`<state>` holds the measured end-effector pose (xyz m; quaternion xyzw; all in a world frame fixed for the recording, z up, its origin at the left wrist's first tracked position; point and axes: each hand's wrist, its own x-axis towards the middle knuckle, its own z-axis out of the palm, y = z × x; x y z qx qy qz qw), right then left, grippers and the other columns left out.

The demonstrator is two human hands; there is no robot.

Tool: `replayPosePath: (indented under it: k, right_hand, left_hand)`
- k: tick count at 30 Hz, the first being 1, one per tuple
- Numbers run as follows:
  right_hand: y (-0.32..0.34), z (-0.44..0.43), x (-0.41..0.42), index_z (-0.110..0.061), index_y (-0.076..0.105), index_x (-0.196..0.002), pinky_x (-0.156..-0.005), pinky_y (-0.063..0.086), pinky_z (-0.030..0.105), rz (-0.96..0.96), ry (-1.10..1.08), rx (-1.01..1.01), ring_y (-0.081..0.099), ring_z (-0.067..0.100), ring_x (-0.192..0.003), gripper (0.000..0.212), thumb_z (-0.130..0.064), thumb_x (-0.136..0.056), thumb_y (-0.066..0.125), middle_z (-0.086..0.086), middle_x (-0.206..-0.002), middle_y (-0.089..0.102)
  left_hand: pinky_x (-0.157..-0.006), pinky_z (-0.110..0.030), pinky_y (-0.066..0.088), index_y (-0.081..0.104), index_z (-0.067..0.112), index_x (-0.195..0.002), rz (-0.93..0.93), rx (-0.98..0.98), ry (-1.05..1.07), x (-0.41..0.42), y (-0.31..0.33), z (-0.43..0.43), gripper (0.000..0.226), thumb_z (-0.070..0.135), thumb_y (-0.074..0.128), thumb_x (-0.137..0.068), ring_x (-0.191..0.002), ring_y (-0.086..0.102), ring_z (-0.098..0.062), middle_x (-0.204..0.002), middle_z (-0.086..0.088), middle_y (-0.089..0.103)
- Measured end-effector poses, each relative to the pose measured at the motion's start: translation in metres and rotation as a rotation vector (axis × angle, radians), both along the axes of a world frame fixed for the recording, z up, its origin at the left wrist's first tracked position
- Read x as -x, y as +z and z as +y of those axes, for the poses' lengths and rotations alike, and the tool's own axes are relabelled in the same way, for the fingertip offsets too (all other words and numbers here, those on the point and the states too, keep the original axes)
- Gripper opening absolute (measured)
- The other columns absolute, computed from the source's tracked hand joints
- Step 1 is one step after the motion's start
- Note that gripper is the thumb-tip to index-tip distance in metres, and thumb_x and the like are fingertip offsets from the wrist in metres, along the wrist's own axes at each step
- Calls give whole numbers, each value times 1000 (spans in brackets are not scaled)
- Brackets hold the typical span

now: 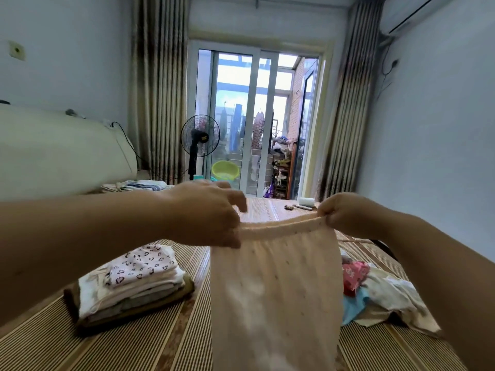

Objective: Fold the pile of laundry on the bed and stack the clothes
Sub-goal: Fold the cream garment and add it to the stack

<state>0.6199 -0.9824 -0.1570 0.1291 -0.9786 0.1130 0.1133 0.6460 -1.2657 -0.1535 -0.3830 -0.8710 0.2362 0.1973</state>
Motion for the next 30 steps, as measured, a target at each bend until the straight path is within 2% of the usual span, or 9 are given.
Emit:
replayPosePath:
  k: [4,7,13,17,20,22,24,26,30]
  right_hand:
    - [-6,2,-9,-16,64,-64,-63,38,27,-140,93,144,49,14,-66,30,-36,-87,66,-1,-64,53]
    - [-10,0,-5,-3,68,-65,-61,38,28,-71,120,356,45,17,-61,37,-34,-86,68,1,-57,48]
    - [-13,1,-6,-15,76,-82,-58,50,15,-1,154,734,62,7,-67,8,-12,-84,70,-1,-70,69]
    - [-10,1,-4,-15,70,-104,-70,58,25,-95,157,908,66,20,-88,23,-4,-85,66,8,-97,68]
    - [-15,-6,-1,1,67,-104,-66,59,29,-205,81,1009,67,23,-79,19,-2,-85,65,14,-91,67]
    - [-24,-17,4,7,64,-99,-76,59,46,-178,-60,1070,67,32,-81,20,-4,-83,69,21,-92,67]
    - [-39,-32,12,5,68,-87,-82,56,55,-78,-215,1051,68,39,-85,23,-12,-73,75,22,-90,71]
    - [-52,-52,15,-6,70,-76,-80,57,47,25,-274,1068,68,31,-78,18,-19,-69,80,15,-80,71]
    - [-69,-82,5,-10,69,-88,-81,58,43,-21,-111,1380,70,27,-83,16,-25,-85,71,13,-87,74]
  left_hand:
    - [-63,-30,49,52,19,-63,-98,-378,170,16,1,-7,50,61,43,-88,-61,49,-12,-69,1,55]
    - [-53,-26,36,52,19,-54,-277,-649,181,21,-2,-6,45,49,65,-84,-51,42,-8,-54,5,48]
    - [-66,-29,54,69,16,-74,-569,-1213,114,29,-7,-15,10,21,78,-77,-70,63,-17,-77,-8,66]
    - [-78,-39,59,67,21,-104,-742,-1423,124,44,-10,-18,33,9,77,-74,-90,66,-30,-100,-15,61]
    - [-76,-39,58,69,9,-95,-815,-1532,175,53,-18,-15,20,3,76,-77,-86,68,-30,-95,-17,68]
    - [-76,-39,58,68,6,-86,-805,-1646,247,58,-26,-3,10,6,74,-79,-82,67,-28,-91,-17,69]
    - [-80,-44,58,71,9,-84,-811,-1765,362,64,-38,14,23,20,80,-67,-86,68,-30,-92,-14,71]
    - [-80,-49,58,72,9,-87,-857,-1858,418,67,-48,34,40,29,81,-53,-88,68,-33,-94,-13,72]
    - [-79,-44,57,67,7,-82,-987,-1857,286,41,-50,77,30,32,73,-68,-81,67,-30,-86,-13,69]
